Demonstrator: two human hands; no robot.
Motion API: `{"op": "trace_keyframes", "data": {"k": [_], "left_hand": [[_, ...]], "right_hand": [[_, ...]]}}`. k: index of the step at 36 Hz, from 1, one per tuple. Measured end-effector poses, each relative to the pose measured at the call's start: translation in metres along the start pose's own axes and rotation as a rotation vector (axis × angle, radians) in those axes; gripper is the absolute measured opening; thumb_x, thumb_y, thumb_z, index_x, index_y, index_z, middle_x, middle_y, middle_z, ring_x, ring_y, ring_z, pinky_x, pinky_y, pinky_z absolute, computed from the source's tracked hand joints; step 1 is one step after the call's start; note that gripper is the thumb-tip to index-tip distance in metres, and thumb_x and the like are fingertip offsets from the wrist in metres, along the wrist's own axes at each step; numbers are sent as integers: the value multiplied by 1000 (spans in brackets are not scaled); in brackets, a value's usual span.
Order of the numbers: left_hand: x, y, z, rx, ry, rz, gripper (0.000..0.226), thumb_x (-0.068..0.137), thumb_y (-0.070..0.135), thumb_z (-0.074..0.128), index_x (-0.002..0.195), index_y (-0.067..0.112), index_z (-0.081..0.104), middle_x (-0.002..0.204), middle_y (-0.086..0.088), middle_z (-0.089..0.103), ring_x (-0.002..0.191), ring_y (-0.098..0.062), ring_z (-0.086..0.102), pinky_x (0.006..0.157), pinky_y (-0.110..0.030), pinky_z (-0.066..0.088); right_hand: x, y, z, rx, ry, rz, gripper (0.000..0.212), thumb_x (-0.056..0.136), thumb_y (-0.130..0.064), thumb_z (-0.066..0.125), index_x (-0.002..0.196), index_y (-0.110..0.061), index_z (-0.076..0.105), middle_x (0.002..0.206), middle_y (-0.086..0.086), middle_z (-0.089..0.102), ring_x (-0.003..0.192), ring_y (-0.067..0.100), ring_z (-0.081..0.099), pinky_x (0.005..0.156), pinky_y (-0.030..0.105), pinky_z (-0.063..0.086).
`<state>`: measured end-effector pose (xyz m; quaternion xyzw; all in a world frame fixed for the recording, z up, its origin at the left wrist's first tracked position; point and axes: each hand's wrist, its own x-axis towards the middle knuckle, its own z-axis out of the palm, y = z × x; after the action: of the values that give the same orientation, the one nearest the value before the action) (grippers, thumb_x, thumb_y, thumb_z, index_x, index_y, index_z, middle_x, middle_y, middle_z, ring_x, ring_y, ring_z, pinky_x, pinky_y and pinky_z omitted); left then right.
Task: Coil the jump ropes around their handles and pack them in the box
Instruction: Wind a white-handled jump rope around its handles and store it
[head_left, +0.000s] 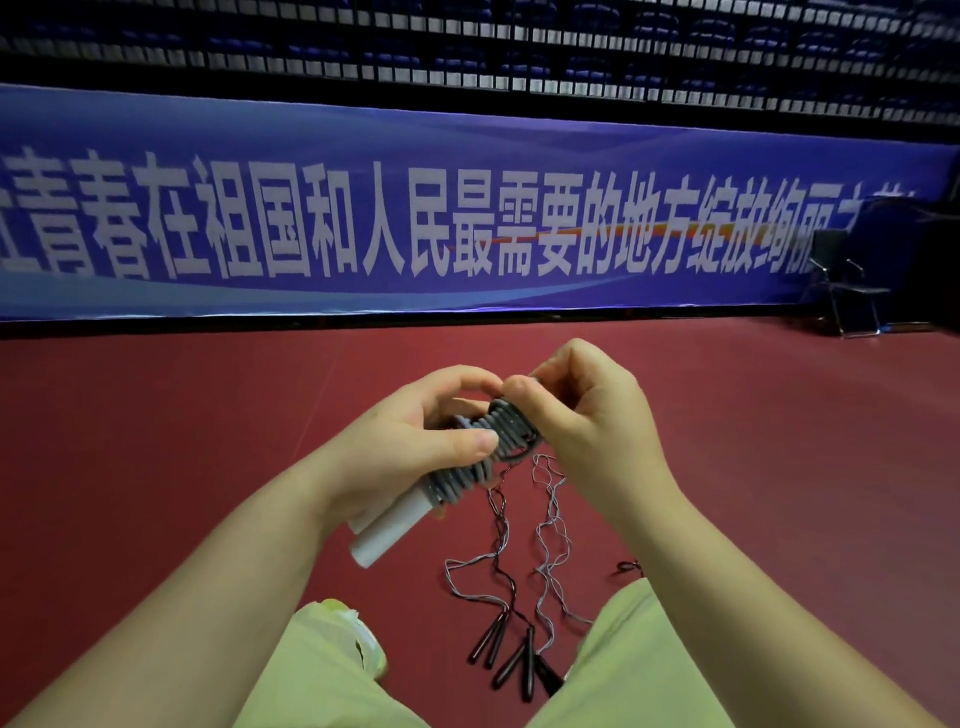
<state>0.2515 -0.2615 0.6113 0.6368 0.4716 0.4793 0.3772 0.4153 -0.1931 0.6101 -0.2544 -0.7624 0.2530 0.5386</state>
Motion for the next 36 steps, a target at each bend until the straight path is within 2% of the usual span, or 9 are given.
{"op": "trace_keyframes", "data": {"k": [4, 8, 10, 13, 16, 19, 24, 28, 36], "left_hand": [[3, -2, -2, -69, 21, 17, 43, 64, 31, 74, 106, 35, 66, 112, -19, 63, 95, -36, 66, 83, -53, 53], [7, 2, -4, -138, 63, 9, 33, 69, 24, 72, 98, 40, 67, 108, -21, 62, 92, -46, 63, 48, -33, 53], [7, 2, -2, -154, 89, 5, 30, 73, 22, 65, 97, 39, 67, 108, -21, 61, 92, -48, 62, 44, -27, 49], [9, 2, -1, -152, 93, -5, 30, 73, 23, 66, 97, 41, 66, 106, -21, 62, 95, -53, 61, 43, -29, 49], [10, -1, -2, -111, 80, -17, 31, 71, 26, 68, 98, 41, 65, 100, -17, 63, 81, -38, 64, 46, -33, 50], [9, -3, -1, -39, 79, -34, 28, 80, 22, 68, 104, 37, 61, 101, -17, 62, 77, -32, 63, 45, -31, 49], [4, -8, 3, 97, 96, -29, 22, 87, 21, 67, 94, 41, 59, 83, 9, 63, 65, -19, 60, 50, -36, 53], [4, -11, 2, 176, 93, 10, 23, 73, 32, 63, 91, 46, 57, 85, 20, 65, 72, -7, 63, 71, -49, 55], [3, -3, -1, 287, 30, 27, 25, 75, 34, 62, 97, 44, 56, 93, 20, 66, 81, -10, 63, 79, -46, 54]], "right_hand": [[4, -2, -3, 8, -56, 10, 17, 85, -29, 67, 79, -16, 58, 63, -4, 60, 52, 2, 50, 47, 18, 41], [11, 0, -11, 63, -208, 41, 9, 90, -20, 64, 97, -25, 63, 85, -3, 68, 75, 10, 65, 68, 33, 56], [14, -1, -13, 57, -253, 42, 16, 90, -15, 64, 98, -29, 62, 88, -1, 69, 79, 17, 66, 72, 38, 57], [18, 0, -15, 179, -255, 105, 14, 89, -9, 66, 95, -21, 67, 81, -1, 70, 68, 12, 65, 61, 29, 55], [21, 6, -13, 313, -270, 216, 10, 87, -6, 67, 93, -13, 67, 70, -5, 68, 57, 3, 59, 54, 20, 47], [21, 13, -12, 388, -303, 295, 8, 86, -7, 68, 94, -9, 67, 75, 1, 67, 57, 6, 58, 54, 21, 48], [17, 21, -6, 421, -296, 355, 4, 85, -5, 68, 89, -5, 67, 69, 3, 62, 52, 7, 54, 51, 21, 47], [14, 21, -4, 434, -284, 365, 3, 84, -3, 69, 85, -4, 66, 65, 1, 62, 50, 6, 54, 49, 20, 46], [8, 27, -4, 489, -306, 365, 3, 87, -4, 65, 90, -5, 65, 60, -4, 58, 49, 7, 49, 48, 21, 44]]}}
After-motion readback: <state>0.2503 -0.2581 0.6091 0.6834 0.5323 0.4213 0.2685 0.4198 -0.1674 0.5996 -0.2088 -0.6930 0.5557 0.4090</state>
